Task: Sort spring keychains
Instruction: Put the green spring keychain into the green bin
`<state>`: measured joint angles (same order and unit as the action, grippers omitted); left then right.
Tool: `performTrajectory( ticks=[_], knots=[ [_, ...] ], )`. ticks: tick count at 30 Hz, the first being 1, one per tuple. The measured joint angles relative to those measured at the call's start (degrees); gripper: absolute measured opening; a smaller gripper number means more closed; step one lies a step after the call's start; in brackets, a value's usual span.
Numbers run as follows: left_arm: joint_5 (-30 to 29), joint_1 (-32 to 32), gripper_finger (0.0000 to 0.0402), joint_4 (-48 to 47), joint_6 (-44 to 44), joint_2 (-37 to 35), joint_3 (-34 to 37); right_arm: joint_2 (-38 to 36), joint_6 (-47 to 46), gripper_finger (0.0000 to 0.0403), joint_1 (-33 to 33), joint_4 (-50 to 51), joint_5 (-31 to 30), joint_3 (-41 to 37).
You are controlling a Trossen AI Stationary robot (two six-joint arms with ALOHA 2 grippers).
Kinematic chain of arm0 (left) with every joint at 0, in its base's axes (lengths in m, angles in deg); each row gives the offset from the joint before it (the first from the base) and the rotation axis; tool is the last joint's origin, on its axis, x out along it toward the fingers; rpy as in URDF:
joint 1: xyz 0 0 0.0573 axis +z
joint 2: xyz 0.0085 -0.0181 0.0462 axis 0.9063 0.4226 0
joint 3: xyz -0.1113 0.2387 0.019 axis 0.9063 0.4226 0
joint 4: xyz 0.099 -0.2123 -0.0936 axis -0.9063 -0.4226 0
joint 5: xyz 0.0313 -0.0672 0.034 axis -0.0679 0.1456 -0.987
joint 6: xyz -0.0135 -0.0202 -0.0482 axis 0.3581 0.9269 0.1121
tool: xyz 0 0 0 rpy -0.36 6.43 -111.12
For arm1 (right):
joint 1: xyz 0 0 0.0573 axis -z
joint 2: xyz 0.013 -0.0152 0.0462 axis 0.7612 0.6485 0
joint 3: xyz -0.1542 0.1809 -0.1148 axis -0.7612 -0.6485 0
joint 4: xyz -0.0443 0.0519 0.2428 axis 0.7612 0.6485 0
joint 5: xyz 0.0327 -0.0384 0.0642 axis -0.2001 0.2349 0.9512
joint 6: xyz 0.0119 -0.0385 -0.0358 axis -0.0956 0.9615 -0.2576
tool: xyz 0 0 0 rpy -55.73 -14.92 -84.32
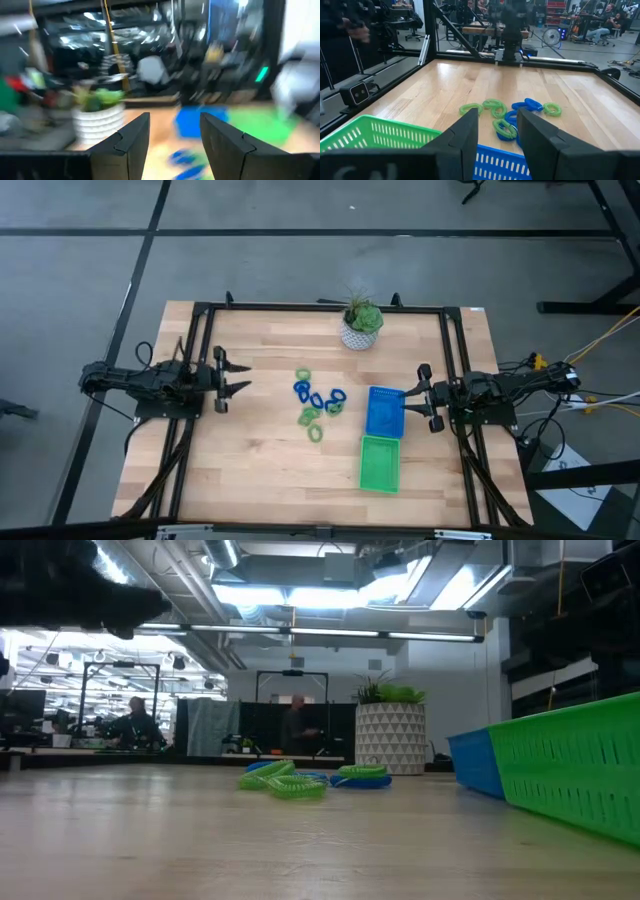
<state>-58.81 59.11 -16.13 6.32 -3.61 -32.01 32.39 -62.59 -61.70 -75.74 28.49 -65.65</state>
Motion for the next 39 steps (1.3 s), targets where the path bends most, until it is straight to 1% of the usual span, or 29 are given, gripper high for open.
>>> performTrajectory(
  ticks=[1, 3, 5, 7, 12, 16, 19, 22, 23, 25, 27, 28, 30, 32, 35, 39],
  knots=[
    [1.08, -0.11, 0.0169, 1.8, 5.85, 0.0, 0.0, 0.02, -0.01, 0.0136, 0.0, 0.0, 0.0, 0.02],
    [1.68, -0.11, 0.0169, 5.42, 14.51, 0.0, 0.0, 0.0, 0.01, 0.0136, 0.01, 0.0, 0.0, 0.0],
    [1.69, -0.11, 0.0169, 7.91, 19.91, 0.0, 0.0, 0.0, -0.01, 0.0136, 0.0, 0.0, 0.0, 0.01],
    [1.72, -0.11, 0.0169, 9.82, 22.85, 0.0, 0.0, 0.0, -0.01, 0.0136, -0.01, 0.0, 0.0, 0.02],
    [1.76, -0.11, 0.0169, 12.32, 24.31, 0.0, -0.02, 0.0, 0.01, 0.0136, 0.01, 0.0, 0.0, 0.02],
    [-0.35, -0.02, 0.0169, 12.3, 21.66, 0.0, -0.02, 0.02, 0.0, 0.0136, 0.0, 0.0, 0.0, 0.0],
    [1.65, -0.06, 0.0169, 12.42, 21.15, 0.0, -0.02, 0.01, -0.01, 0.0136, 0.01, 0.0, 0.0, 0.01],
    [0.71, 0.16, 0.0169, 12.28, 20.5, 0.01, -0.07, 0.0, 0.02, 0.0136, -0.01, 0.0, 0.0, 0.02],
    [1.48, 0.16, 0.0169, 12.08, 20.47, 0.28, -0.09, 0.02, -0.01, 0.0136, 0.01, 0.0, 0.0, 0.02],
    [5.15, 0.13, 0.0169, 10.28, 20.32, 1.93, -0.85, 0.01, 0.02, 0.0136, 0.0, 0.0, 0.0, 0.01],
    [6.65, 0.11, 0.0169, 4.85, 19.61, 4.88, -3.75, 0.02, 0.02, 0.0136, 0.01, 0.0, 0.0, 0.0],
    [6.26, 0.11, 0.0169, 1.22, 18.61, 6.6, -5.67, 0.02, 0.0, 0.0136, 0.01, 0.0, 0.0, 0.02],
    [3.17, 0.11, 0.0169, -6.15, 16.36, 11.51, -9.83, 0.01, 0.0, 0.0136, -0.01, 0.0, 0.0, 0.02],
    [-0.35, 0.12, 0.0169, -11.16, 14.11, 17.39, -13.55, 0.01, 0.01, 0.0136, -0.01, 0.0, 0.0, 0.0],
    [-2.4, 0.13, 0.0169, -14.1, 9.08, 27.0, -18.71, 0.01, 0.01, 0.0136, 0.0, 0.0, 0.0, 0.01],
    [-2.34, 0.13, 0.0169, -15.3, 1.17, 39.98, -23.81, 0.01, 0.0, 0.0136, 0.02, 0.0, 0.0, 0.0]
  ],
)
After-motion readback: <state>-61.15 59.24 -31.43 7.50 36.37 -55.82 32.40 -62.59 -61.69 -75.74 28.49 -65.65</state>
